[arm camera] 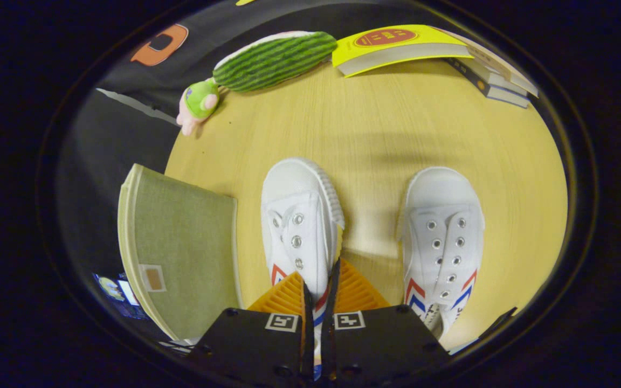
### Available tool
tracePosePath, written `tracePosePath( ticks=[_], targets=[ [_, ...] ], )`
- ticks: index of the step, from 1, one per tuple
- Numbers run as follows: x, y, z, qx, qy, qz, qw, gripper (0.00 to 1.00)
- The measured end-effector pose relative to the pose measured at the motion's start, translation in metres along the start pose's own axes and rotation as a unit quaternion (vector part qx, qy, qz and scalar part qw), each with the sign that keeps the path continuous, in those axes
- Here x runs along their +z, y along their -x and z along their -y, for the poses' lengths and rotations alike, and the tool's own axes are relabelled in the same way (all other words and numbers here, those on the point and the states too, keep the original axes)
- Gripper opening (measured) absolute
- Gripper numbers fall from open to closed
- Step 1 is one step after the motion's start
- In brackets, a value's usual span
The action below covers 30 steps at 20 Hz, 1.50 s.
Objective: Open the storage box then place both shoes into the box .Put the left shoe in first, then the right shoe, with the right side of both shoes facing outward in a uniform manner.
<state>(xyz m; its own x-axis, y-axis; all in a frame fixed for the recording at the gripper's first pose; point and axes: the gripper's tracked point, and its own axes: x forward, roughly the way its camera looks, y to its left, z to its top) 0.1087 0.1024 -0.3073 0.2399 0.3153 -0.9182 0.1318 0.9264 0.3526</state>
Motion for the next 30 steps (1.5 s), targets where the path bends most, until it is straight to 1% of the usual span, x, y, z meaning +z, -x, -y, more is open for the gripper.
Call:
tracePosePath(
  ticks=[3, 6, 10, 12, 14, 15, 17, 20, 23, 24, 27, 30],
  targets=[
    [0.004, 0.042, -0.025, 0.024, -0.005, 0.024, 0.999, 0.10],
    [0.006, 0.095, -0.063, 0.043, 0.001, 0.054, 0.998, 0.11],
    [0.021, 0.157, -0.145, 0.105, -0.003, 0.104, 0.989, 0.10],
    [0.027, 0.171, -0.185, 0.127, 0.003, 0.127, 0.984, 0.10],
    [0.022, 0.164, -0.221, 0.135, 0.005, 0.131, 0.982, 0.10],
    [0.017, 0.154, -0.238, 0.141, 0.003, 0.121, 0.983, 0.10],
    [0.002, 0.126, -0.263, 0.155, -0.005, 0.096, 0.983, 0.10],
    [-0.024, 0.079, -0.289, 0.182, -0.040, 0.046, 0.981, 0.10],
    [-0.044, 0.043, -0.298, 0.203, -0.085, 0.000, 0.976, 0.10],
    [-0.049, 0.031, -0.298, 0.201, -0.095, -0.013, 0.975, 0.10],
    [-0.050, 0.003, -0.289, 0.179, -0.115, -0.037, 0.976, 0.10],
    [-0.049, -0.006, -0.290, 0.184, -0.127, -0.048, 0.974, 0.10]
  ],
)
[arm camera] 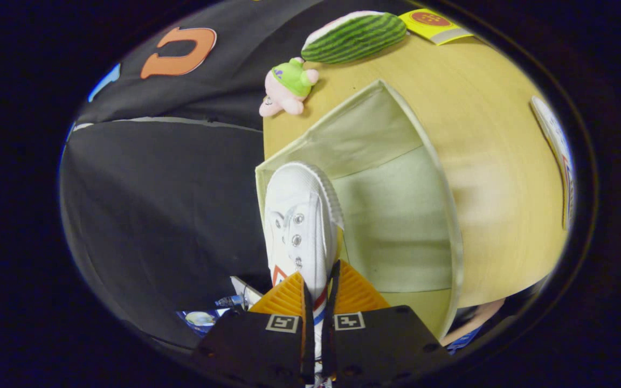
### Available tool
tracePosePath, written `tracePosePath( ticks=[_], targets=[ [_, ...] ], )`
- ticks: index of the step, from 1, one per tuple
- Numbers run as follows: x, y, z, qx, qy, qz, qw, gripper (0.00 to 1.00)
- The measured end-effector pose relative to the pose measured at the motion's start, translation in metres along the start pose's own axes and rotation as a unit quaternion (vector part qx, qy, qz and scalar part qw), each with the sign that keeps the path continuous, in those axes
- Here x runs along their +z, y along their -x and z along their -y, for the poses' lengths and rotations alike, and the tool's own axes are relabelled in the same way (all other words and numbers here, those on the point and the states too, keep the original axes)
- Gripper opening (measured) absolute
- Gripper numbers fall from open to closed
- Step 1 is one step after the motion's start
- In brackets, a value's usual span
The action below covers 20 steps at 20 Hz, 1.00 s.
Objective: Open the storage box then place both shoes into the box .Put the left shoe in first, then the right shoe, with the right side of both shoes facing outward in a uniform manner.
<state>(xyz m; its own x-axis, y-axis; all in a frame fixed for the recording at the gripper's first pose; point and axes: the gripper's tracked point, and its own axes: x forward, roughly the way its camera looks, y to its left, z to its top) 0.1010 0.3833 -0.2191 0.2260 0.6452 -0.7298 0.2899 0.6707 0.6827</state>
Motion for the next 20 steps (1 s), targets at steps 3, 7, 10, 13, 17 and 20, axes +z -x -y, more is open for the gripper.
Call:
tracePosePath(
  ticks=[3, 7, 10, 13, 17, 20],
  targets=[
    [0.003, -0.008, 0.010, -0.016, 0.016, 0.001, 1.000, 0.24],
    [-0.014, -0.018, -0.009, 0.012, 0.052, -0.023, 0.998, 0.56],
    [-0.023, -0.011, -0.017, 0.006, 0.085, -0.019, 0.996, 0.84],
    [-0.018, 0.004, -0.017, -0.008, 0.111, 0.002, 0.994, 0.90],
    [-0.011, 0.048, -0.012, -0.032, 0.157, 0.037, 0.986, 0.90],
    [0.000, 0.095, 0.009, -0.072, 0.209, 0.064, 0.973, 0.90]
  ],
)
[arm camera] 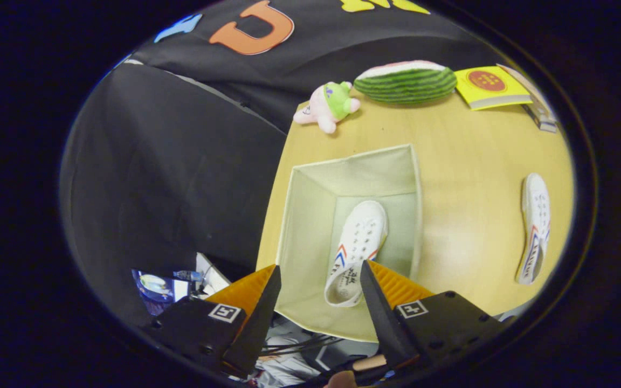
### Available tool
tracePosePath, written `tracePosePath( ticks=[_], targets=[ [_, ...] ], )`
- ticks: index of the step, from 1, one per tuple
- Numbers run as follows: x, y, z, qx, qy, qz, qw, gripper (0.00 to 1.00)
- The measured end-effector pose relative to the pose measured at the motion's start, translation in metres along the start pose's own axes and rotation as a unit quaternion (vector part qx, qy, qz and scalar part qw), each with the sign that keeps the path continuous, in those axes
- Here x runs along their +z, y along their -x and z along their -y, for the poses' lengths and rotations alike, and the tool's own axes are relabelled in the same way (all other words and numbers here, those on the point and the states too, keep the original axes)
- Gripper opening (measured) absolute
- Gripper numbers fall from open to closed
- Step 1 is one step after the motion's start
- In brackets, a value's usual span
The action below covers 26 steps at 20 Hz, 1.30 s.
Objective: Open the storage box then place both shoes into the box .Put the left shoe in first, then the right shoe, with the right side of both shoes facing outward in a uniform manner.
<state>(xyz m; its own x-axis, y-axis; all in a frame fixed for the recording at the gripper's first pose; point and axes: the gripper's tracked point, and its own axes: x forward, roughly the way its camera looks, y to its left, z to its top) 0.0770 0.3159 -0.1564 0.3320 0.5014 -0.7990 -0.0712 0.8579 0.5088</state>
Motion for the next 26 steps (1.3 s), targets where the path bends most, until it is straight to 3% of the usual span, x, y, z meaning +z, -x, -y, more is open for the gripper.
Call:
tracePosePath(
  ticks=[7, 12, 18, 26],
  targets=[
    [0.006, 0.082, 0.159, -0.128, 0.036, 0.018, 0.991, 0.90],
    [-0.014, 0.089, 0.306, -0.245, 0.052, -0.019, 0.968, 0.90],
    [-0.024, 0.066, 0.385, -0.254, -0.005, -0.046, 0.966, 0.90],
    [-0.029, 0.030, 0.409, -0.227, -0.021, -0.082, 0.970, 0.86]
  ],
)
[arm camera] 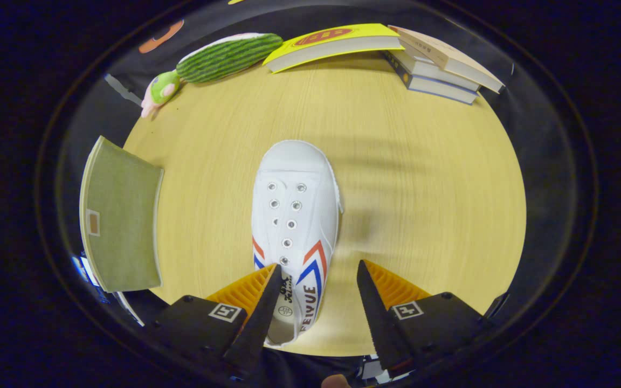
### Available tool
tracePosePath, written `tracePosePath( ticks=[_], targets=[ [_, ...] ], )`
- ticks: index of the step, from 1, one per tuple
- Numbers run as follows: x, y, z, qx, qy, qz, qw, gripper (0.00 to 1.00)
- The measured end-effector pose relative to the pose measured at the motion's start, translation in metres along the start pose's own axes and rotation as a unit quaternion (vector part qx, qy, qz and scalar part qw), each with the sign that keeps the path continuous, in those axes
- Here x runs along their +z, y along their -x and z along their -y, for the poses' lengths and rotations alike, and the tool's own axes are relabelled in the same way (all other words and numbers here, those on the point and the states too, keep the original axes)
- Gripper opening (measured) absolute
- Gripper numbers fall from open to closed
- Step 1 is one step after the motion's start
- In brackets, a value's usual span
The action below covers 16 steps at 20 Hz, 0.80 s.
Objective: Open the storage box then place both shoes into the box .Put the left shoe in first, then the right shoe, with the right side of both shoes facing outward in a uniform manner.
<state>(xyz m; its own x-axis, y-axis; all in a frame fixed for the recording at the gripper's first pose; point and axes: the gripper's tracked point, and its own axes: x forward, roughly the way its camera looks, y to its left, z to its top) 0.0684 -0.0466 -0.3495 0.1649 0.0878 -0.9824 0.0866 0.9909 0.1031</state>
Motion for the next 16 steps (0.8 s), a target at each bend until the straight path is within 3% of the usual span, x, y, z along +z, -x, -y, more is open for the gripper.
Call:
tracePosePath(
  ticks=[5, 10, 14, 16],
  targets=[
    [0.006, -0.015, -0.010, 0.045, -0.012, -0.013, 0.999, 0.66],
    [0.005, -0.018, -0.006, 0.057, -0.040, -0.006, 0.998, 0.44],
    [0.013, -0.007, -0.003, 0.084, -0.098, 0.005, 0.992, 0.10],
    [0.012, -0.003, -0.013, 0.110, -0.119, 0.003, 0.987, 0.07]
  ],
)
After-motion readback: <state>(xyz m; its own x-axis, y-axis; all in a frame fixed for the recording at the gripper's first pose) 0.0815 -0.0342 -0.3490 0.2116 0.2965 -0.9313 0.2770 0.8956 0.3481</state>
